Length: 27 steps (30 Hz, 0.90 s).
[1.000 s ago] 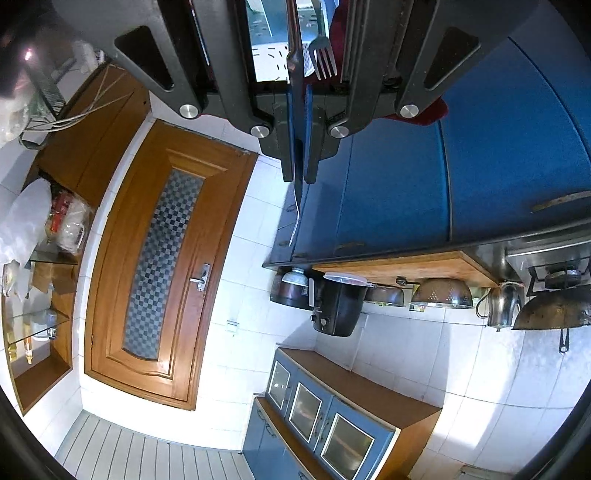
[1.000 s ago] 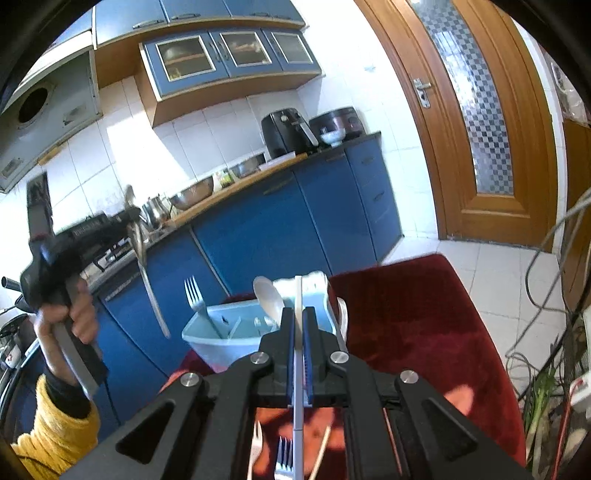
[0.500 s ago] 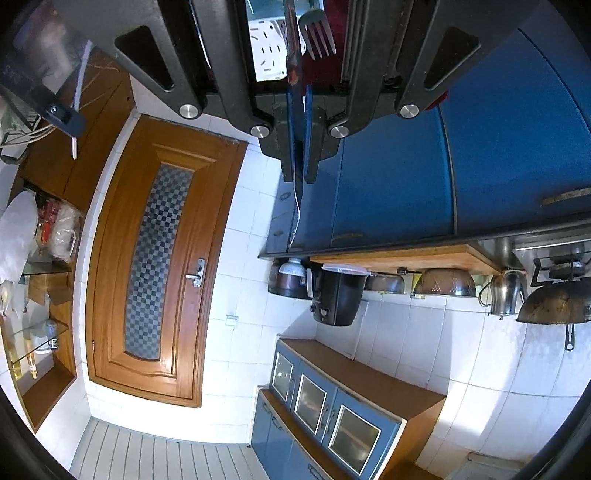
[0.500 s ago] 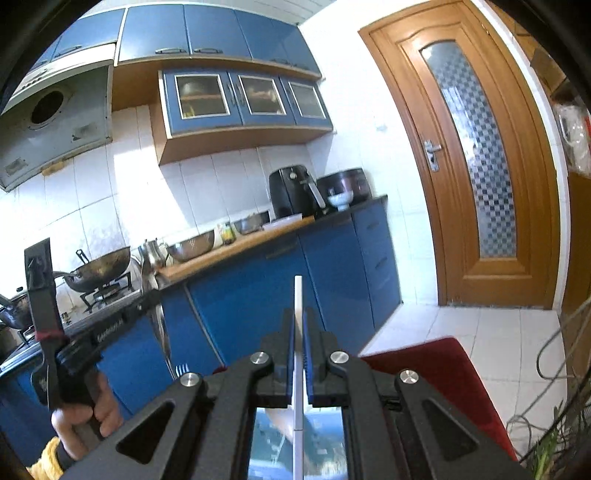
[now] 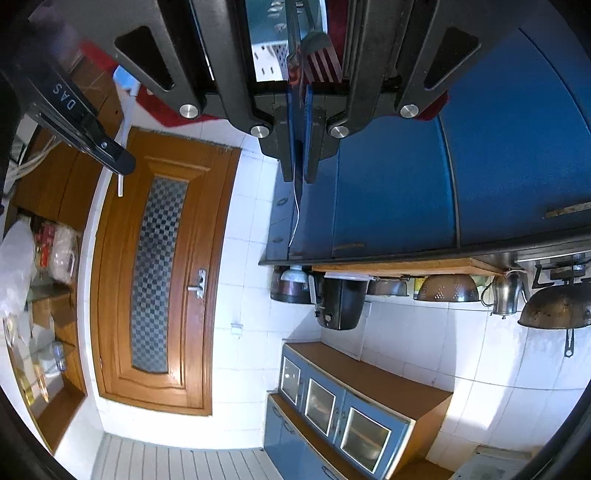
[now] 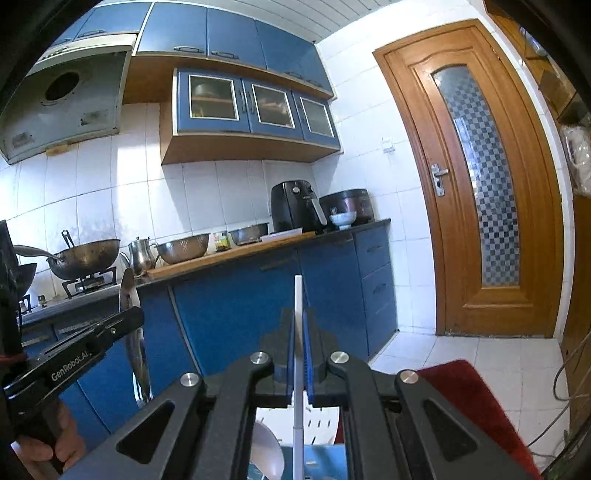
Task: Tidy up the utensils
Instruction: 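Lift the knife with the left tool while the right tool carries the chopstick over the holder, then open the left tool into the holder while the right tool releases the chopstick into it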
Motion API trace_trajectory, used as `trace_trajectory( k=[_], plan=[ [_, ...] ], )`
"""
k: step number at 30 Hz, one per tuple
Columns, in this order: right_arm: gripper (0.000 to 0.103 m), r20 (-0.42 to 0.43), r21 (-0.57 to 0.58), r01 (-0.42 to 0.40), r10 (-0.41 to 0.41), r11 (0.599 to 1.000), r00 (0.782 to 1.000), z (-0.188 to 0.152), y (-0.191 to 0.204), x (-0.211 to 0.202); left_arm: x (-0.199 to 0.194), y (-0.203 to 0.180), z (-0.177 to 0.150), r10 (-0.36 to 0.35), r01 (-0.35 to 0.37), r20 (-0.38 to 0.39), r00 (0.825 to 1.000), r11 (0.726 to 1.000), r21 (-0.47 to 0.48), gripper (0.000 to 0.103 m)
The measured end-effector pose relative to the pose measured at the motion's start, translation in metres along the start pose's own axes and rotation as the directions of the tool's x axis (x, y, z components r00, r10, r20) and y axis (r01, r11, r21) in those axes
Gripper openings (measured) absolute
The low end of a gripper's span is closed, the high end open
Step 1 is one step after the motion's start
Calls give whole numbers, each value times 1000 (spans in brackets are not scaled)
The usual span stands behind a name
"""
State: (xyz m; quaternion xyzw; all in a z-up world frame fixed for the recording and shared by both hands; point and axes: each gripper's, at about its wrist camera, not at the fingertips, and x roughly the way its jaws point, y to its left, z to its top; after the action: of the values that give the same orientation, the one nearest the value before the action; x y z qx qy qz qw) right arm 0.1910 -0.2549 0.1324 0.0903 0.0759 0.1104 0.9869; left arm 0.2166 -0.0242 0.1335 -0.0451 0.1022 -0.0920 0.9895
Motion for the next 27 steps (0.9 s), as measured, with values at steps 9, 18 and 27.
trace_trajectory(
  k=[9,18,27],
  plan=[
    [6,-46,-27,-17,16,1000,999,-20,2,-6,7,-3,-30,-11,11,-65,998,1000,4,2],
    [7,-108,-5,-38,37,999,993,-33,1,-8,2,-3,-43,-13,12,-108,994,1000,-12,2],
    [36,-117,40,-66,70,997,991,-35,0,-17,-2,-4,-45,-28,24,-167,986,999,-23,27]
  ],
)
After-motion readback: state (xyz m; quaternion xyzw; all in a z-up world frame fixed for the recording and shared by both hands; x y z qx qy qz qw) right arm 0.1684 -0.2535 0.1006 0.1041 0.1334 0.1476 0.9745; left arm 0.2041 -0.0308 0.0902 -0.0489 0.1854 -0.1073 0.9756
